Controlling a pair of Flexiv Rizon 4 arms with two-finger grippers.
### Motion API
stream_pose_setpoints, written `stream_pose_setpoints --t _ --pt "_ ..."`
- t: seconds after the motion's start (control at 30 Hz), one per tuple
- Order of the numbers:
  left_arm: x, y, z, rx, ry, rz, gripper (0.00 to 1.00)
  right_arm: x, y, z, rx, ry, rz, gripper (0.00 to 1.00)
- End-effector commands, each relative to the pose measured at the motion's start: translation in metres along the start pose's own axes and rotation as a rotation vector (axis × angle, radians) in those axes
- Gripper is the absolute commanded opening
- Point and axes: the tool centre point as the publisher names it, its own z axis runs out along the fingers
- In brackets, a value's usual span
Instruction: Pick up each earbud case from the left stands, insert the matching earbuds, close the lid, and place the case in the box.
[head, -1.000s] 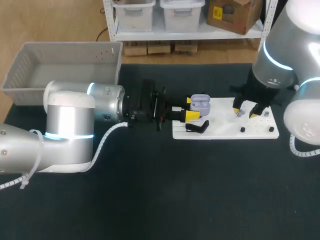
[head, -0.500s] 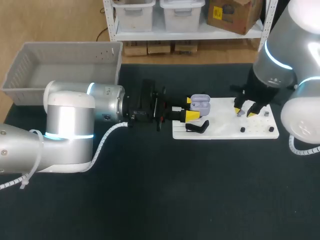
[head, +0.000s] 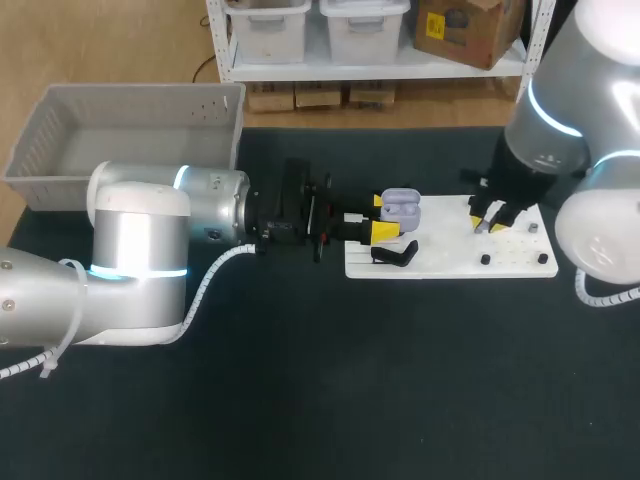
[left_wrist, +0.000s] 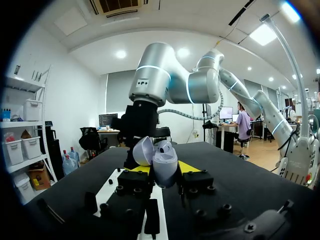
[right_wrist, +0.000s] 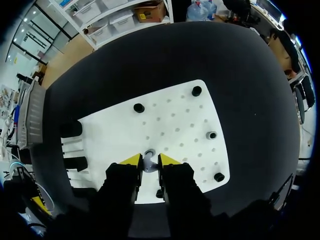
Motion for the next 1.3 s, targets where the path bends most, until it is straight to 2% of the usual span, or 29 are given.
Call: stream_pose_setpoints --t 0.03,0.3,0.43,0.57,0.83,0.93,1.1,1.3 --pt "0.0 -0.001 0.0 -0.005 -0.002 0.003 0.0 -0.001 0.001 0.001 0.004 0.006 0.0 0.0" --pt "0.0 -0.001 0.0 -0.005 -0.002 0.003 0.0 0.003 0.002 -0.011 0.0 -0.011 0.001 0.0" --pt "0.0 -0.001 0.0 -0.005 -0.002 0.003 0.0 0.005 0.0 -0.029 -0.025 -0.024 0.019 0.0" --pt "0.0 -0.001 0.0 -0.005 -0.002 0.003 0.0 0.01 0.005 -0.055 -0.038 -0.046 -0.016 0.0" --pt "0.0 -0.001 0.0 -0.005 -0.002 0.003 0.0 0.024 0.035 -0.127 -0.11 -0.004 -0.114 0.0" --pt "0.0 -0.001 0.0 -0.005 -0.002 0.003 0.0 0.03 0.046 -0.147 -0.111 -0.001 -0.165 0.0" --pt "0.0 -0.001 0.0 -0.005 -0.002 0.003 0.0 0.045 0.067 -0.166 -0.099 -0.01 -0.256 0.0" --pt "0.0 -0.001 0.0 -0.005 -0.002 0.003 0.0 0.068 0.094 -0.17 -0.089 0.027 -0.358 0.0"
